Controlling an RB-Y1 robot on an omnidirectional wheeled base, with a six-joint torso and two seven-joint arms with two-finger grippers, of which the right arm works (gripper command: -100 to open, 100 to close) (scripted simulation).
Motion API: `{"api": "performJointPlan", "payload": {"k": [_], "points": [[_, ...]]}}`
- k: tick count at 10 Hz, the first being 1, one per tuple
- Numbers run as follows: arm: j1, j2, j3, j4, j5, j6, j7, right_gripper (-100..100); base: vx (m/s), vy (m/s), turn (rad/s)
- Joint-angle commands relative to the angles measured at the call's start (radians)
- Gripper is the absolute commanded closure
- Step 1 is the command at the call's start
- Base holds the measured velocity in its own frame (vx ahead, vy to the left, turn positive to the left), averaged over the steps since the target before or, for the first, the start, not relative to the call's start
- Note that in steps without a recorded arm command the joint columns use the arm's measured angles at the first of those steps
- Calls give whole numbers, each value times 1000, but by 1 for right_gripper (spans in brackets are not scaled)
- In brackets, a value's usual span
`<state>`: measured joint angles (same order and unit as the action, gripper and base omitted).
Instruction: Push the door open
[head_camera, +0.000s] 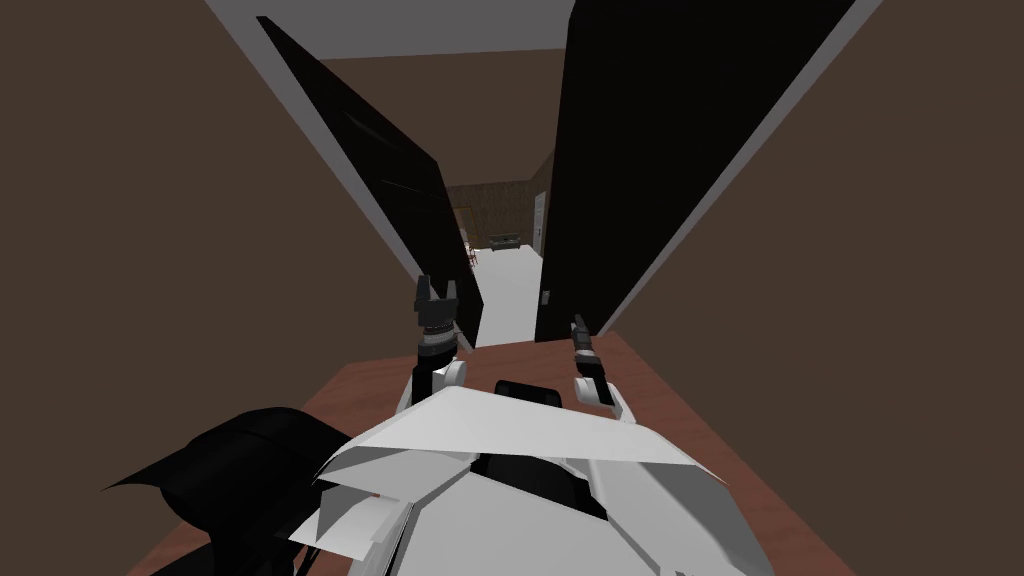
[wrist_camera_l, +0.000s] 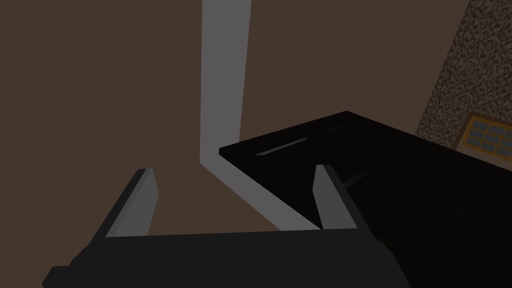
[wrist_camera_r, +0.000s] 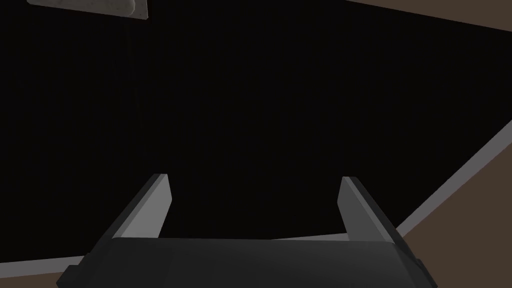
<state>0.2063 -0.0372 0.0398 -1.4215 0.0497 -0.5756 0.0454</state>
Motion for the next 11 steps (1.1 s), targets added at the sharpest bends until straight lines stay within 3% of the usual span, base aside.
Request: {"api": "performJointPlan", "payload": {"k": [1,11], "points": [[-12,-1,0,35,-2,-11,-2,-100,46,-29,28],[-116,22,27,289,-10,-82,-12,-100,58,-39,38]]}}
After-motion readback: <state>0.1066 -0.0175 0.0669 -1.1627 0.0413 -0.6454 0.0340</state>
